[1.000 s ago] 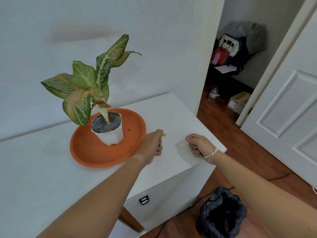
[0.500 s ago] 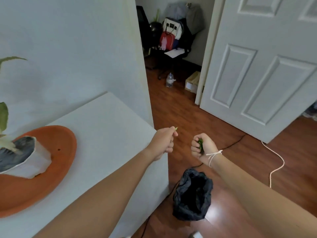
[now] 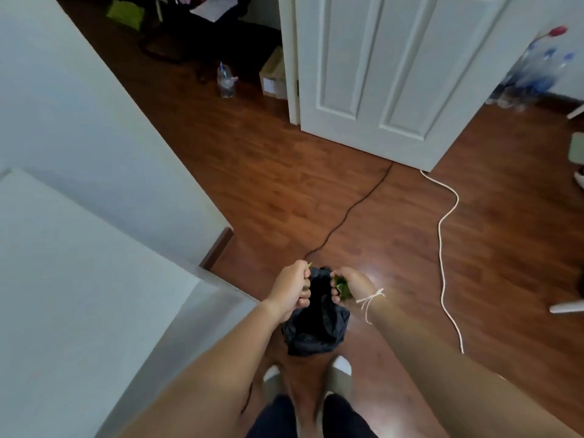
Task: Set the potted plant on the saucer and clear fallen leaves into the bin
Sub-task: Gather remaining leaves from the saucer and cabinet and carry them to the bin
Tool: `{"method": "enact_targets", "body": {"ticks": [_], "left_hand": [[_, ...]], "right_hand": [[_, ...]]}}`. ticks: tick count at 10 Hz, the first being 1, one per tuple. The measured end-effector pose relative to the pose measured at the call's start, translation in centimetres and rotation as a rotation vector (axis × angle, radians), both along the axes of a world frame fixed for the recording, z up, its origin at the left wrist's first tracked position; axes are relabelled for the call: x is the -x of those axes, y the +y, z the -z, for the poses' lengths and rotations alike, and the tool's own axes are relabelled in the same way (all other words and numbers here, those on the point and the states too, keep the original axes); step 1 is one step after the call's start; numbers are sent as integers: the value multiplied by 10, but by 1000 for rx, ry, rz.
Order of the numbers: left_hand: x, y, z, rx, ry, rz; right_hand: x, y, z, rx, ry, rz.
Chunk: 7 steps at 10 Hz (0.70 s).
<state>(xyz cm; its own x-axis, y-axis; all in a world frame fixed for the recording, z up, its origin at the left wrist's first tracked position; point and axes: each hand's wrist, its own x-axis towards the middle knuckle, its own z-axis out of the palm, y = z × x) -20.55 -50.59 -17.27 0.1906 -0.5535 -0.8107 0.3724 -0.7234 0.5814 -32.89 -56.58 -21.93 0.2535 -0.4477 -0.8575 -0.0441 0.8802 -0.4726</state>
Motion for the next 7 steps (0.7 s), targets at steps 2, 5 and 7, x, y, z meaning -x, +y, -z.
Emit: {"method": "enact_targets", "body": {"ticks": [2, 5, 7], "left_hand": [[6, -4, 105, -227, -38, -30], [11, 22, 254, -397, 74, 12], [16, 24, 273, -410, 117, -26]], "right_hand": [[-3, 15, 92, -154, 119, 109], [-3, 50, 224, -257, 199, 169], [-2, 58, 252, -278, 106, 108]]}}
